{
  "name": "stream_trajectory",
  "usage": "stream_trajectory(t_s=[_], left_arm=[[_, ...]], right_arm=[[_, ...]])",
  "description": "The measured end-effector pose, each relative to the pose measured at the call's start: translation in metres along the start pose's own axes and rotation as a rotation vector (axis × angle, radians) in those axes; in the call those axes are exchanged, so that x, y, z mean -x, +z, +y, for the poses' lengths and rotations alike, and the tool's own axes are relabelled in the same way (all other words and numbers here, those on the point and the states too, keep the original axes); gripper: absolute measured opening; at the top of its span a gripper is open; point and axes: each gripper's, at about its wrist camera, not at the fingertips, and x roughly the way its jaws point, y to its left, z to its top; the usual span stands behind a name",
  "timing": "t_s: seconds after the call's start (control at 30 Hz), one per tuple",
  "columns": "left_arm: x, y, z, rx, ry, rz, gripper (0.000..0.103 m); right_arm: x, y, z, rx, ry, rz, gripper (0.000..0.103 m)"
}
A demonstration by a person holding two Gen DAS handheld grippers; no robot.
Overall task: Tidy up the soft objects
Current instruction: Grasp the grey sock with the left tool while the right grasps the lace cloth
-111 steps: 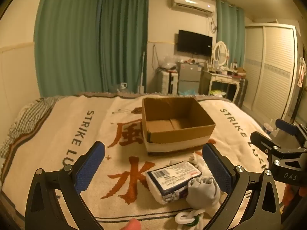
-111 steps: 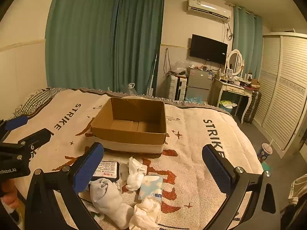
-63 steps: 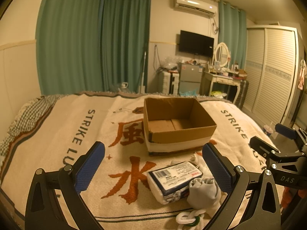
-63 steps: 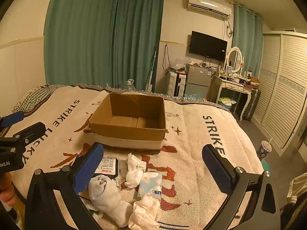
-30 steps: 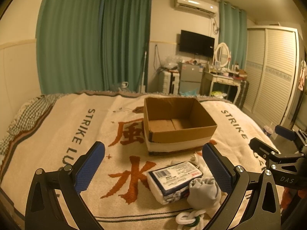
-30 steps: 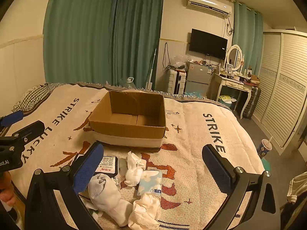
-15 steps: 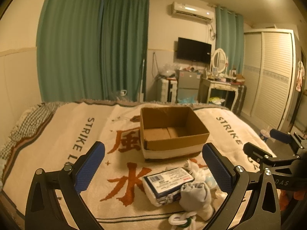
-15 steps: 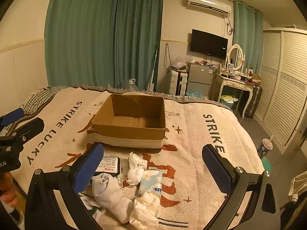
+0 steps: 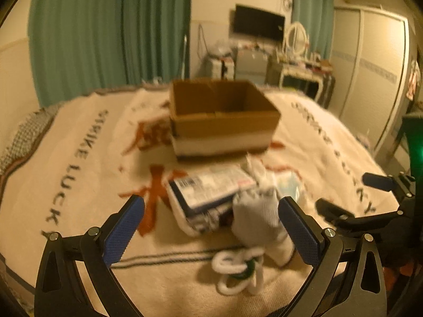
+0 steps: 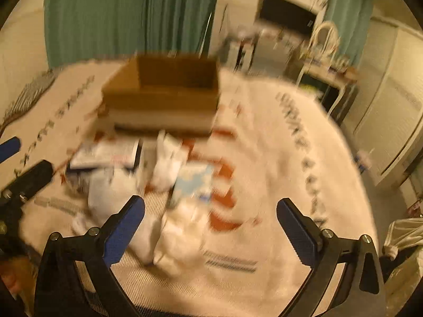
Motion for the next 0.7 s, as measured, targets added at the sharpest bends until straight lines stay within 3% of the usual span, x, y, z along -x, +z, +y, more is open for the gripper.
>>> stream_trajectory(t_s=[0.17, 0.3, 0.37, 0.43, 0.47, 0.5, 0.6, 0.7], left_arm=[[-0.015, -0.018, -0.005, -0.031, -0.007, 0.046, 0.103], [-0.021, -0.024, -0.006, -0.041, -0.036, 0.073, 0.102], [-0.025, -0.025, -0.008, -0.051, -0.05, 0.083, 0.102], [-0.027, -0.026, -0.01, -0.057, -0.068, 0.096, 0.102], [-0.028, -0.027, -0.012, -0.059, -0.081, 0.105, 0.102], [-0.031, -0.028, -0.013, -0.061, -0.1, 0.117, 0.102], [-0.034, -0.03, -0.021, -0.064, -0.146, 0.147, 0.101], [-0.04, -0.03, -0.033, -0.081, -0.162, 0.168, 0.101]], right_arm=[[-0.028, -0.016, 0.002, -0.001, 0.014, 0.122, 0.094], [-0.048, -0.026, -0.001, -0.03, 0.062, 0.218, 0.084], [-0.057, -0.028, -0.001, -0.038, 0.067, 0.256, 0.074], [-0.065, -0.03, -0.003, -0.058, 0.101, 0.299, 0.046], [-0.067, -0.03, -0.003, -0.062, 0.113, 0.312, 0.038], [-0.068, -0.03, -0.004, -0.066, 0.122, 0.317, 0.028], [-0.057, -0.026, -0.01, -0.086, 0.127, 0.267, 0.019], [-0.042, -0.018, -0.022, -0.135, 0.115, 0.201, 0.019]])
